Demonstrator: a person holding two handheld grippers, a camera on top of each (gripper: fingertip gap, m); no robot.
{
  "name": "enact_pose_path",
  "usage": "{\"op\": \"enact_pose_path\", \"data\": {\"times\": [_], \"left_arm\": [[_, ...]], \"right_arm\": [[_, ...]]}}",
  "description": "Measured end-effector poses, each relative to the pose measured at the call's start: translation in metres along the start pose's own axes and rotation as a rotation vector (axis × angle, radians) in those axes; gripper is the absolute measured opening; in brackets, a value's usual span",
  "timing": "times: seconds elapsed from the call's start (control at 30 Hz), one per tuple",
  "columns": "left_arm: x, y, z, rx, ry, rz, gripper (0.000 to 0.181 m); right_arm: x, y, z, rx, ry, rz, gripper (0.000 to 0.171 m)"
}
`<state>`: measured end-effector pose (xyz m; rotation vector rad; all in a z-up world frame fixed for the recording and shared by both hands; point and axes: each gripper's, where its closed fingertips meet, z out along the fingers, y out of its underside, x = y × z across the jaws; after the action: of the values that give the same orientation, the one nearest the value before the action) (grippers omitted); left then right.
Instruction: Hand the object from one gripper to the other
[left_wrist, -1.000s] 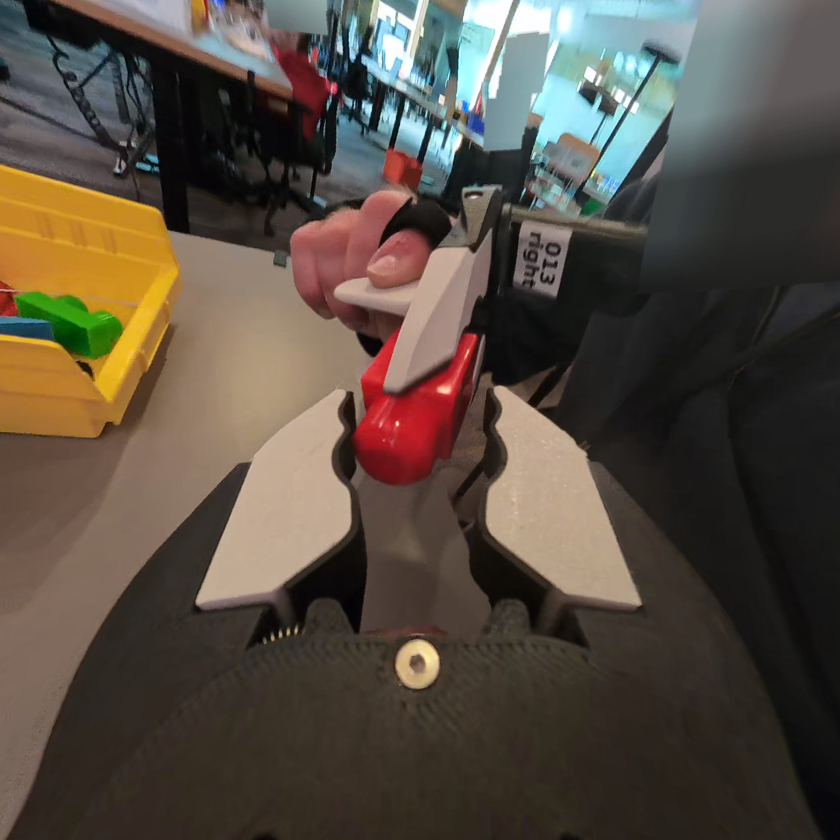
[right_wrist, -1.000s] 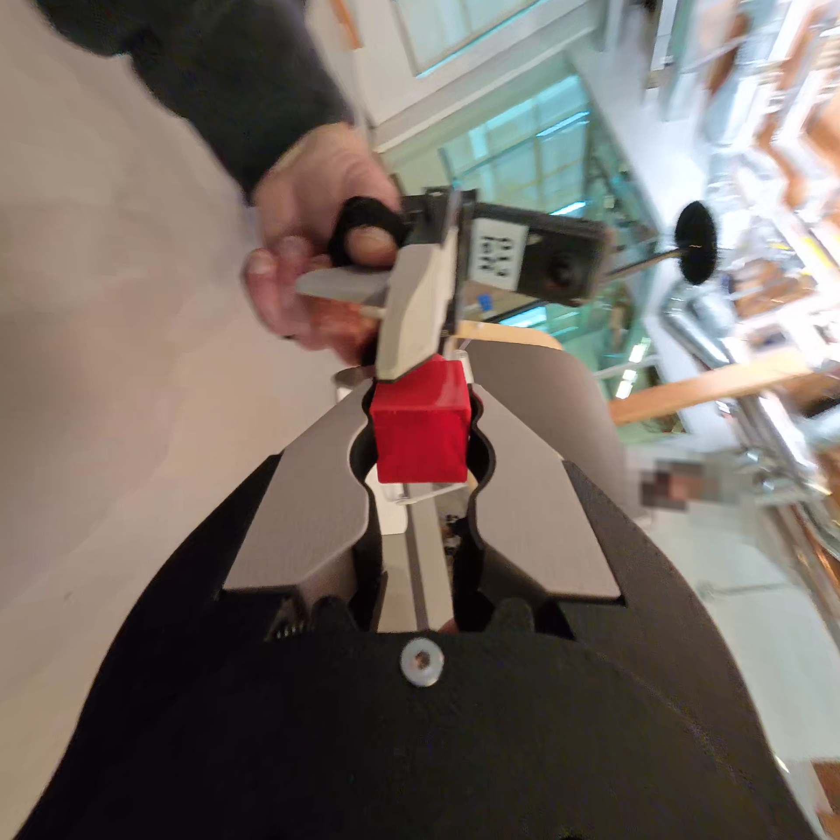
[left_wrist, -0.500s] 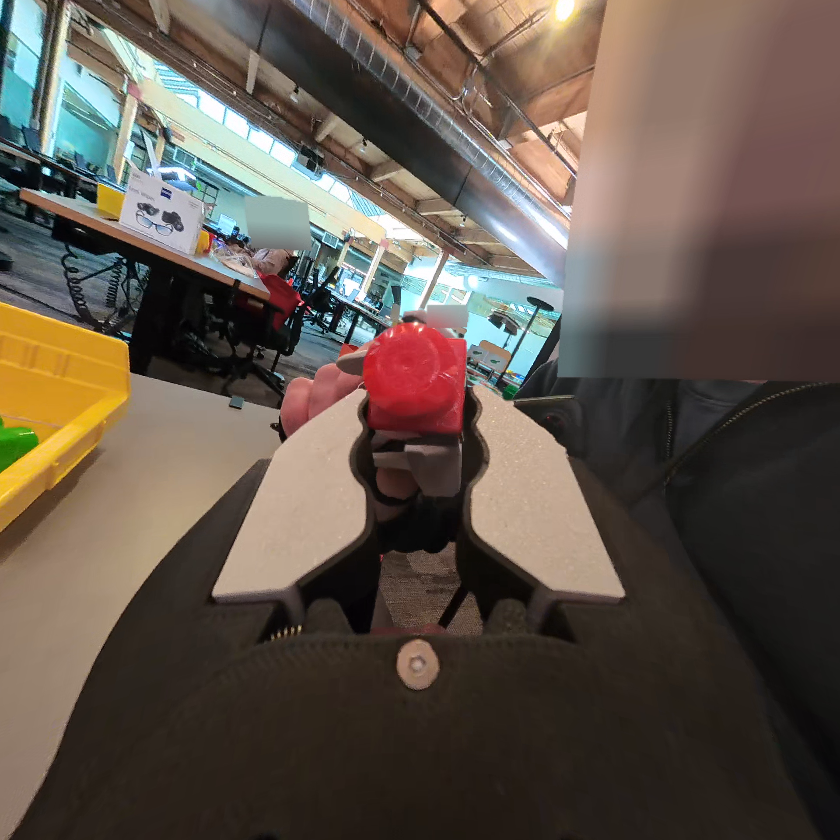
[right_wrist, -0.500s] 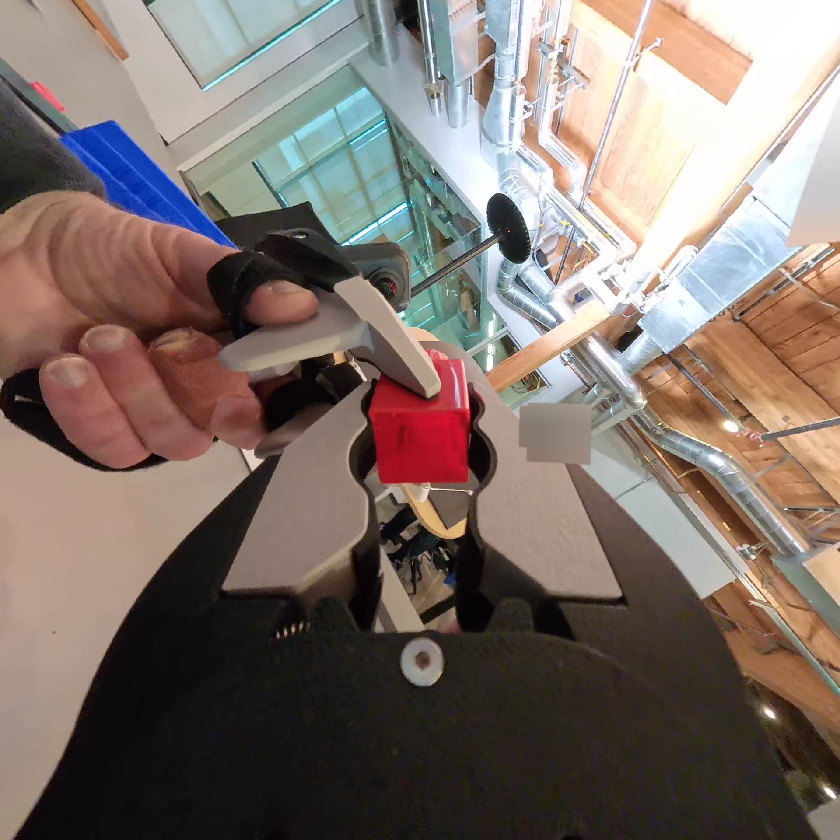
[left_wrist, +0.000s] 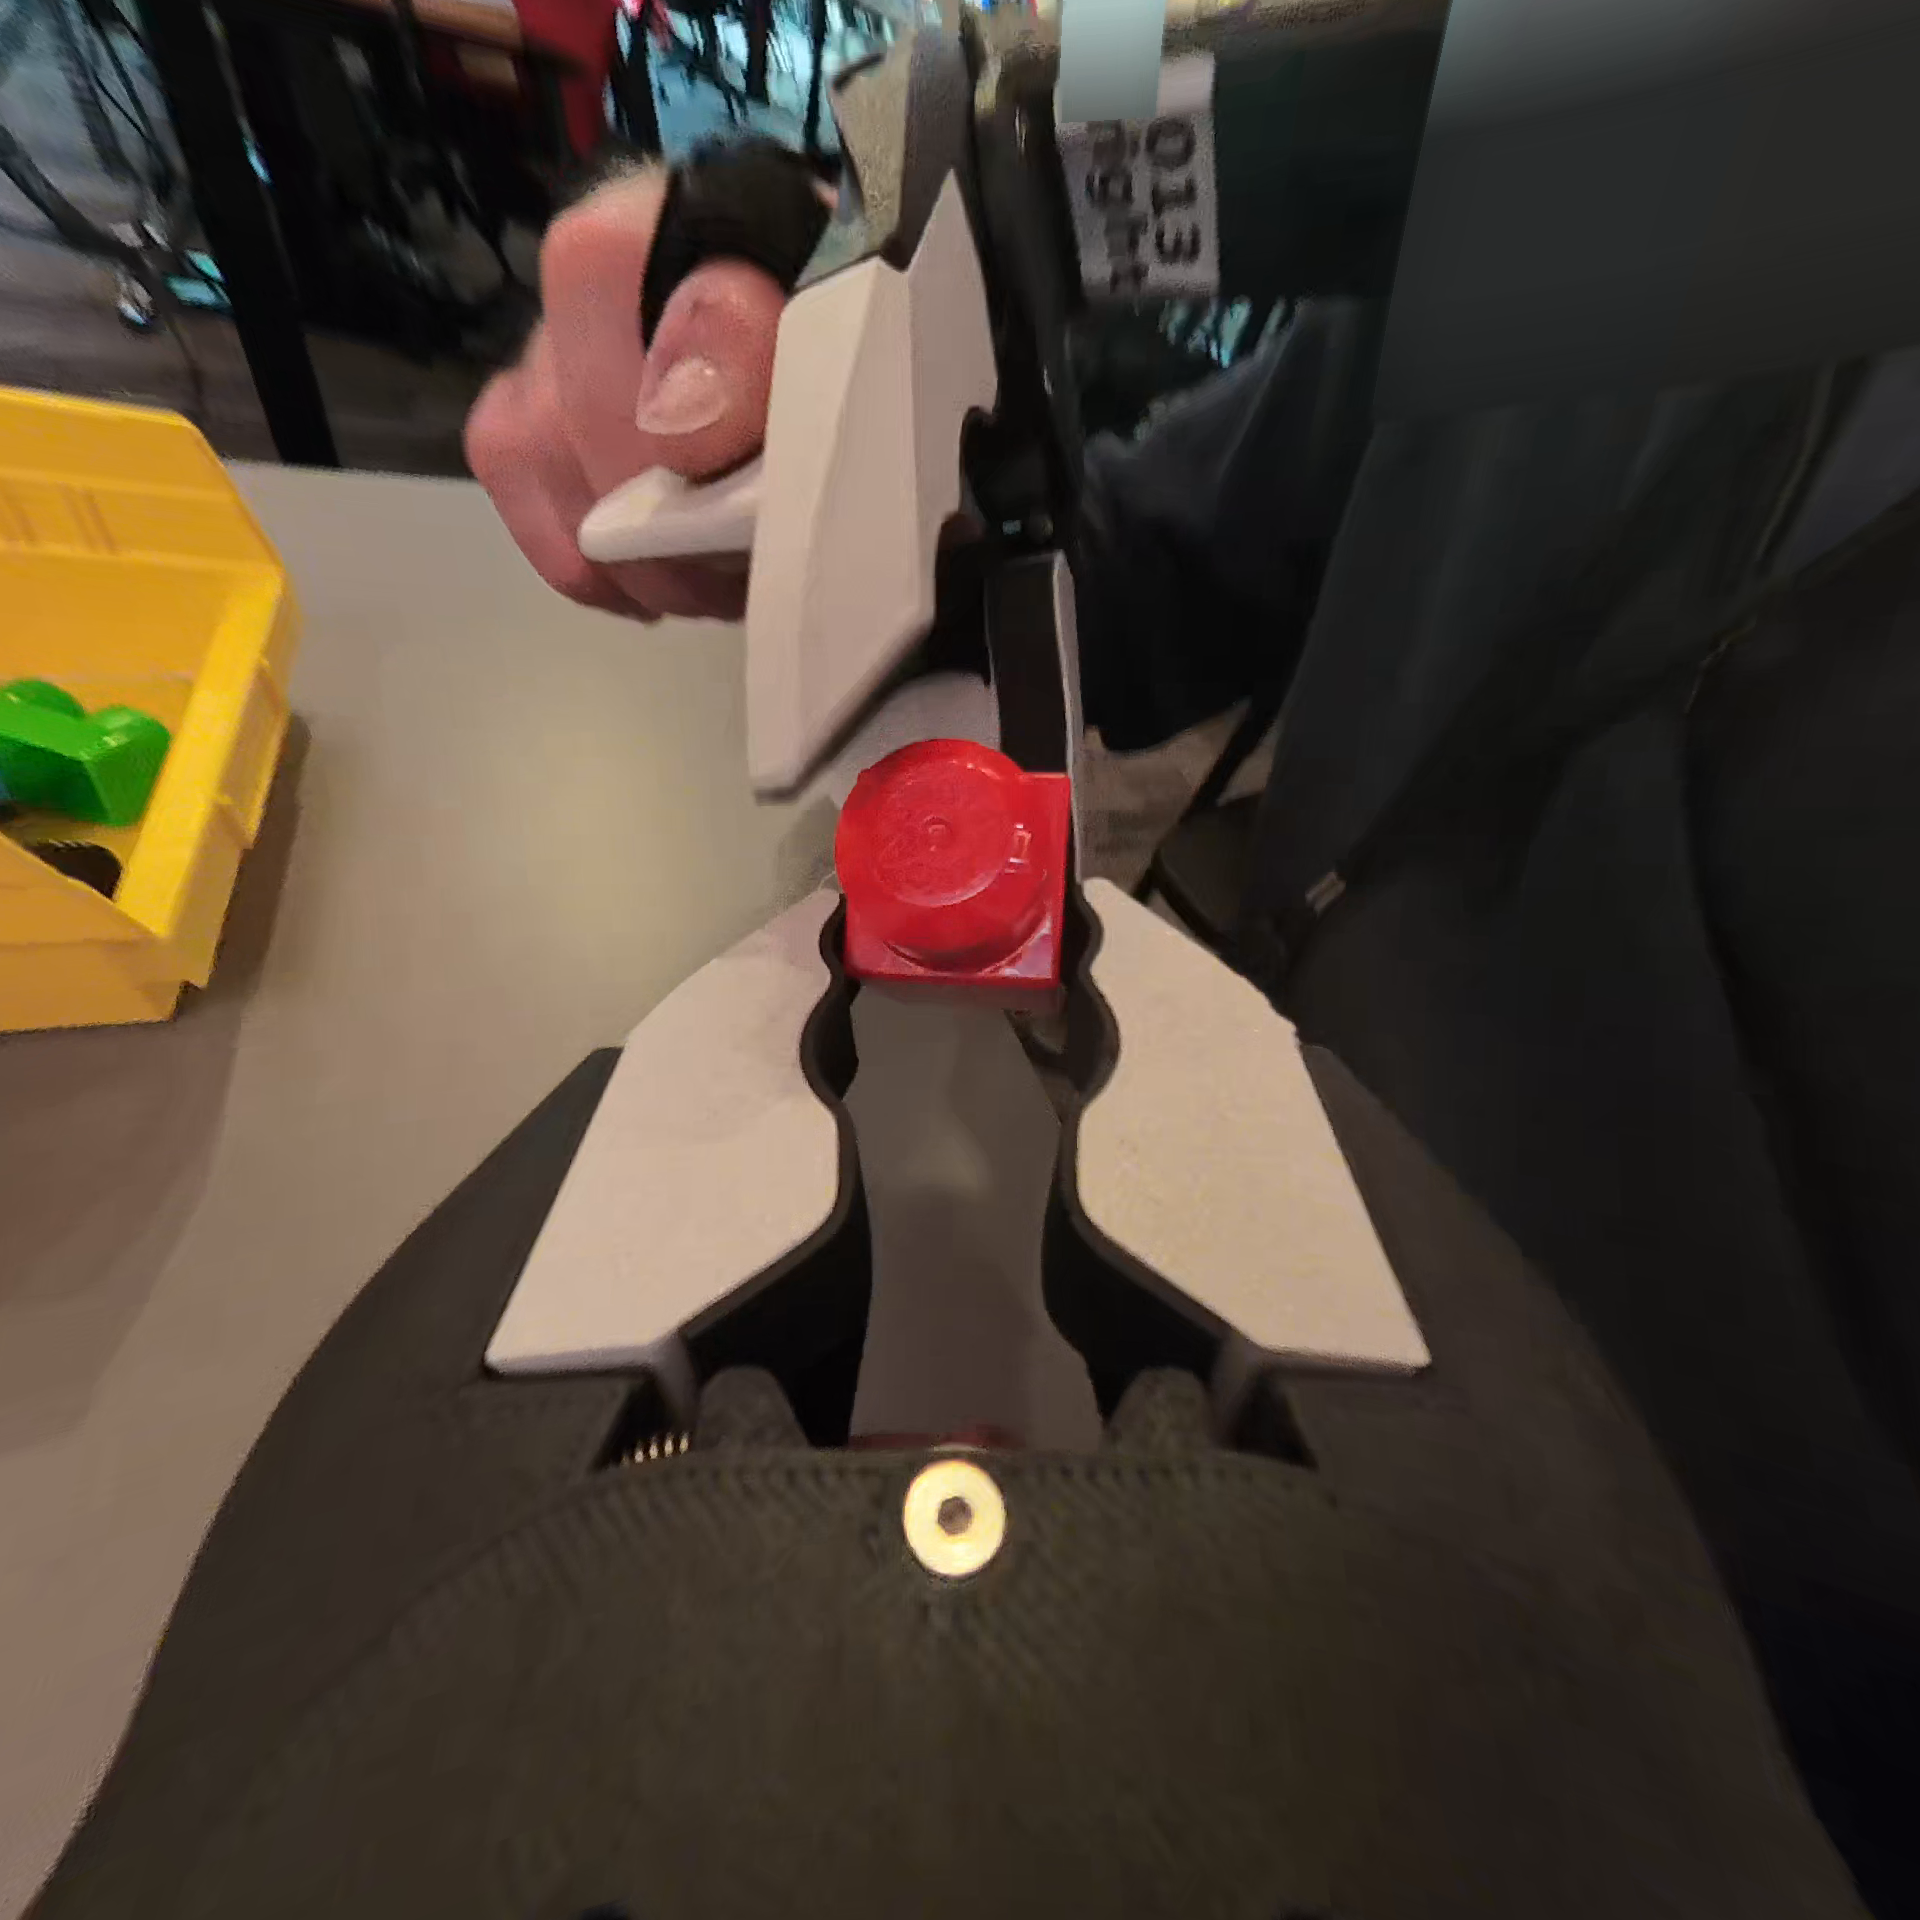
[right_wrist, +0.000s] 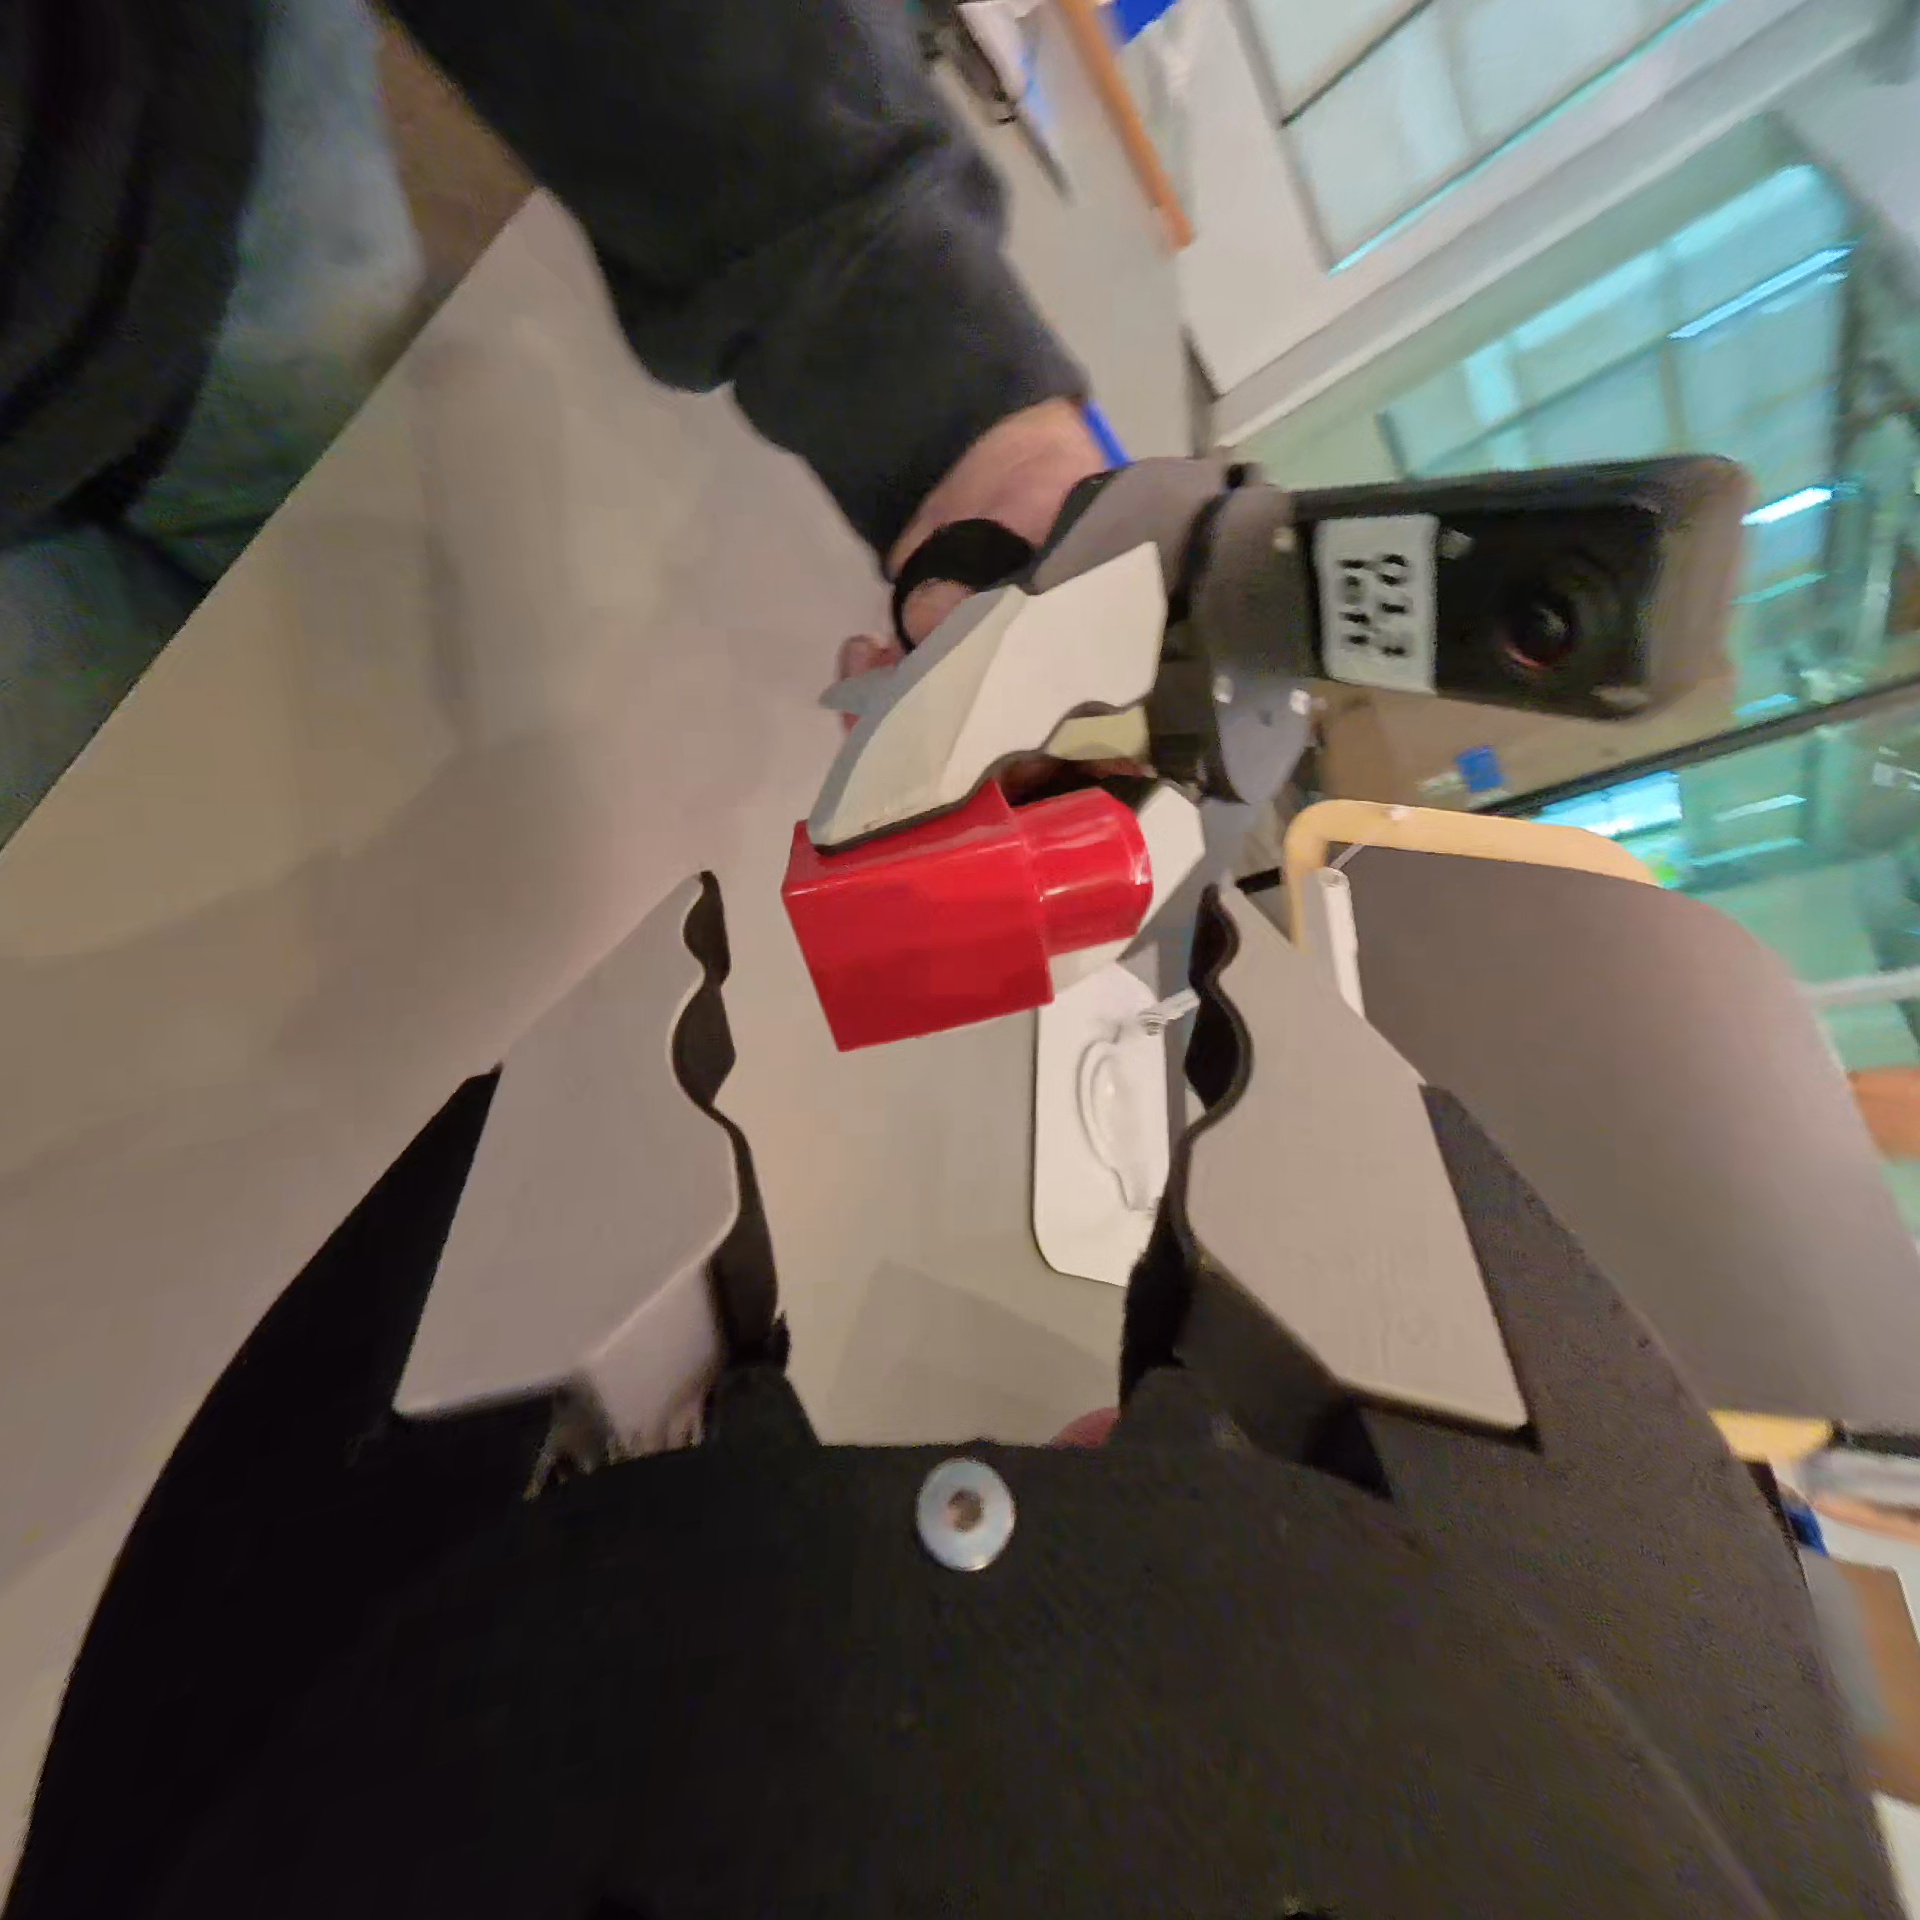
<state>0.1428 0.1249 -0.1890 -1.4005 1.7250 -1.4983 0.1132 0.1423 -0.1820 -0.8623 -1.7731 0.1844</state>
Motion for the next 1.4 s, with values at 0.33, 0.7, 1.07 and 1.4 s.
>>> {"op": "enact_pose_path", "data": {"times": [0.33,0.7,1.07,1.4], "left_arm": [[-0.003,0.018,0.006,-0.173,0.036,-0.017,0.037],[-0.017,-0.015,-0.006,0.165,-0.076,-0.093,0.056],[-0.045,-0.021,-0.008,0.207,-0.478,-0.05,0.054],[-0.041,-0.02,-0.008,0.179,-0.485,-0.008,0.048]], "right_arm": [[-0.013,0.006,0.008,-0.026,-0.126,-0.029,0.069],[0.031,0.013,-0.006,0.01,0.281,0.098,0.068],[0.04,0.03,-0.005,-0.175,0.502,0.064,0.069],[0.04,0.028,-0.005,-0.192,0.546,0.025,0.069]]}}
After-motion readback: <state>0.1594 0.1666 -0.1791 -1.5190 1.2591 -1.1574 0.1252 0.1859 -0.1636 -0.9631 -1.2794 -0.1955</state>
